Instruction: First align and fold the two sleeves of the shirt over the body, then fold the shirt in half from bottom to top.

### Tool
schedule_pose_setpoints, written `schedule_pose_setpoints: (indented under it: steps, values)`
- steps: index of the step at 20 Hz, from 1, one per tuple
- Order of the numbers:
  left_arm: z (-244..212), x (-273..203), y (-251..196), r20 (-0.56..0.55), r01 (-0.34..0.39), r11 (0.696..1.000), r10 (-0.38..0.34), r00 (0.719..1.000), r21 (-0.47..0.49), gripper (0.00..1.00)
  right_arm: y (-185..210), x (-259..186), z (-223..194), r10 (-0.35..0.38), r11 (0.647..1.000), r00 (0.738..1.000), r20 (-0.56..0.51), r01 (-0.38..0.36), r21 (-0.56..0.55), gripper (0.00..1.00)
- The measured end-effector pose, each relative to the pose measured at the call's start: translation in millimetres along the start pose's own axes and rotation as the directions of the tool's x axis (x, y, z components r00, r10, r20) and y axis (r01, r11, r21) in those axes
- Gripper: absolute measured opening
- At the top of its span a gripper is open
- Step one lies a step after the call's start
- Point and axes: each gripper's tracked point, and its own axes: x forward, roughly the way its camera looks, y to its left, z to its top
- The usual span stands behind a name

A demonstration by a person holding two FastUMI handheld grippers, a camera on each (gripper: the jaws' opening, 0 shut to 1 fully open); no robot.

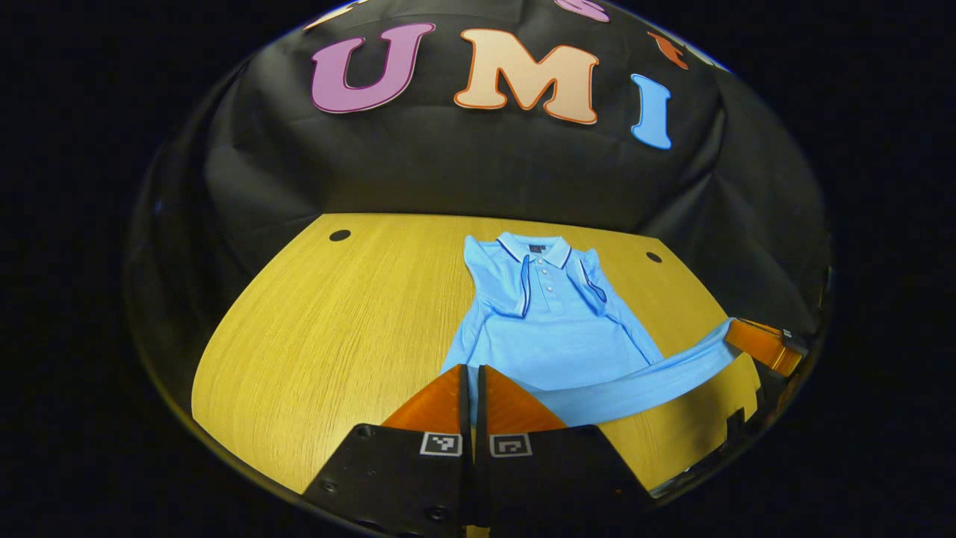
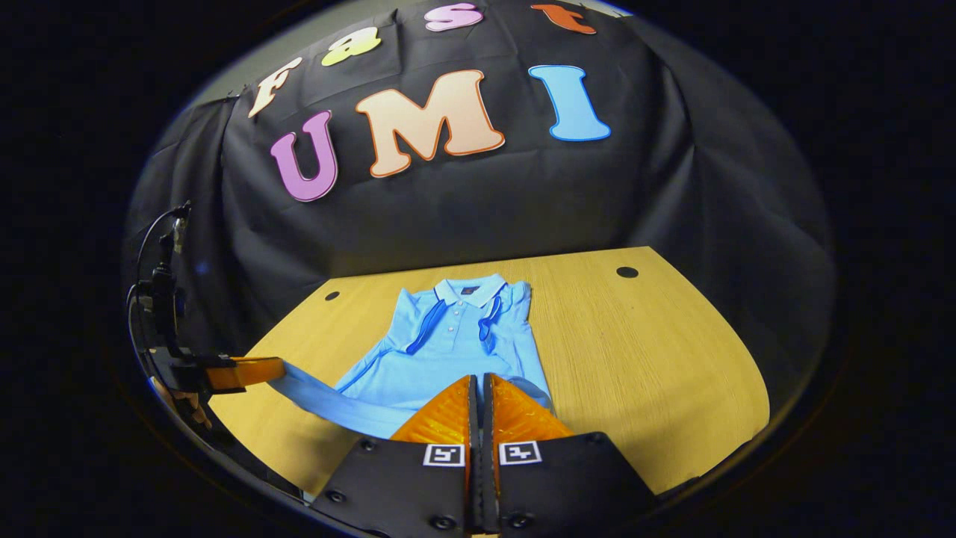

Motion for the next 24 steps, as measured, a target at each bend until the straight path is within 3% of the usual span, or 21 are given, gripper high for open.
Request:
schedule_pose_setpoints:
  steps: [13,24]
  values:
    - [109.2,125.0,9.6,0.05,0.038,0.999,-0.039,0.998,0.026,0.0,-5.3,130.6,80.9,-0.079,0.997,0.994,0.081,0.078,0.016,0.02]
    - [154.3,255.5,13.1,0.066,0.074,0.997,-0.076,0.995,0.031,0.0,-23.3,264.8,94.6,-0.163,0.986,0.984,0.064,0.161,0.042,0.02]
